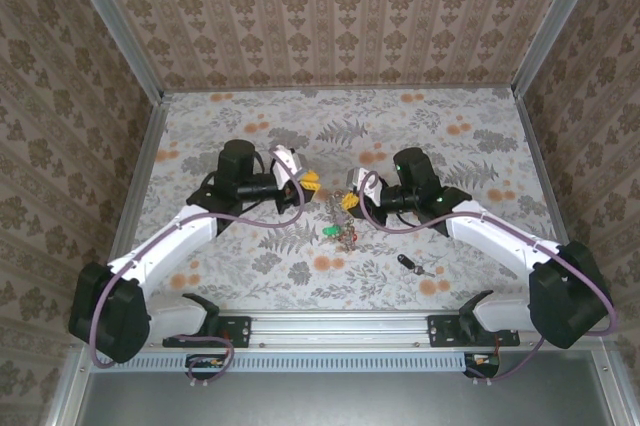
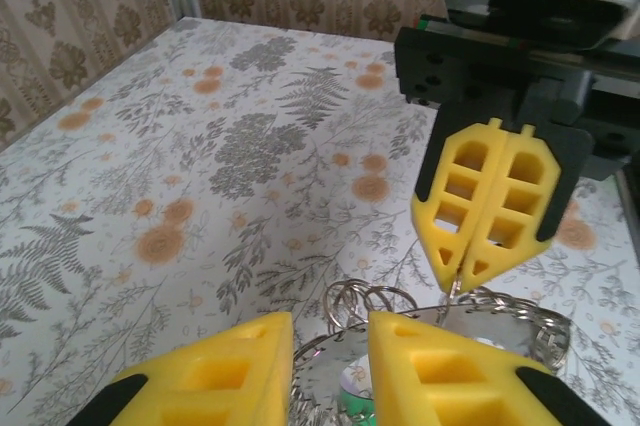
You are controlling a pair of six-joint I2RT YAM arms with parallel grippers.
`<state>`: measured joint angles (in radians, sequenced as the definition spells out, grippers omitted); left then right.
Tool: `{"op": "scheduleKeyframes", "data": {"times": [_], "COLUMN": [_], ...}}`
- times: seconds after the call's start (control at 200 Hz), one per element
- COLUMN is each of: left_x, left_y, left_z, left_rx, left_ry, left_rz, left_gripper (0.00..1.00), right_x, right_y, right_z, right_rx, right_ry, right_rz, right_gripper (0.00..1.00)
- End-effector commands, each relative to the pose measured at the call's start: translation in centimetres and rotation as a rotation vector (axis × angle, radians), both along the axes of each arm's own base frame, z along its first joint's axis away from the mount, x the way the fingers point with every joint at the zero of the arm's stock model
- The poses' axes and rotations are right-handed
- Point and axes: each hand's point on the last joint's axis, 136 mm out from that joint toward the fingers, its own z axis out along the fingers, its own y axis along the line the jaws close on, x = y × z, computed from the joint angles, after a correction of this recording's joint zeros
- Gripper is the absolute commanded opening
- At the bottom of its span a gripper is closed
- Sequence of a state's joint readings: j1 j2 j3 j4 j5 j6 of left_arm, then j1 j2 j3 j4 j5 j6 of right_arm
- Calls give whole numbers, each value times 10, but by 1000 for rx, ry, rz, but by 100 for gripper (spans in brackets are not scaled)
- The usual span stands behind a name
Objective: Put the keys on the keyring
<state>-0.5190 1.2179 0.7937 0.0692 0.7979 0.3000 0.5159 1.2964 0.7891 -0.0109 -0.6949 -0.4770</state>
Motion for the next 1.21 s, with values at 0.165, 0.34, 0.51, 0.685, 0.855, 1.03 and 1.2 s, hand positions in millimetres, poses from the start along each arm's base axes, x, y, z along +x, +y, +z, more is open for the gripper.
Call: {"op": "scheduleKeyframes", "data": {"times": [0.165,0.34,0.51,0.685,0.855,1.03,1.2], "left_x": [-26,-29,-28,-26,-29,-33,-36], "left_y": [-12,-20,-27,-30,-32,-35,-37], "left_z": [1,-13,-19,-20,-15,-15,-16], "left_rx": [-75,-38,-34,-40,-61,-67,-67], "left_ry": [-17,-14,-23,-25,-29,-3,5], "left_rz": [-231,-260,-273,-282,-309,-343,-358], "left_gripper": [27,27,29,31,32,32,32], "right_x": [0,2,3,5,6,7,9], "right_y": [5,3,3,3,5,5,5], "right_z": [29,33,36,36,39,39,40], "right_rx": [124,153,170,174,180,182,183], "right_ry": [-96,-89,-72,-63,-55,-58,-59], "right_rz": [48,59,81,88,95,90,83], "right_gripper": [0,0,0,0,0,0,0]}}
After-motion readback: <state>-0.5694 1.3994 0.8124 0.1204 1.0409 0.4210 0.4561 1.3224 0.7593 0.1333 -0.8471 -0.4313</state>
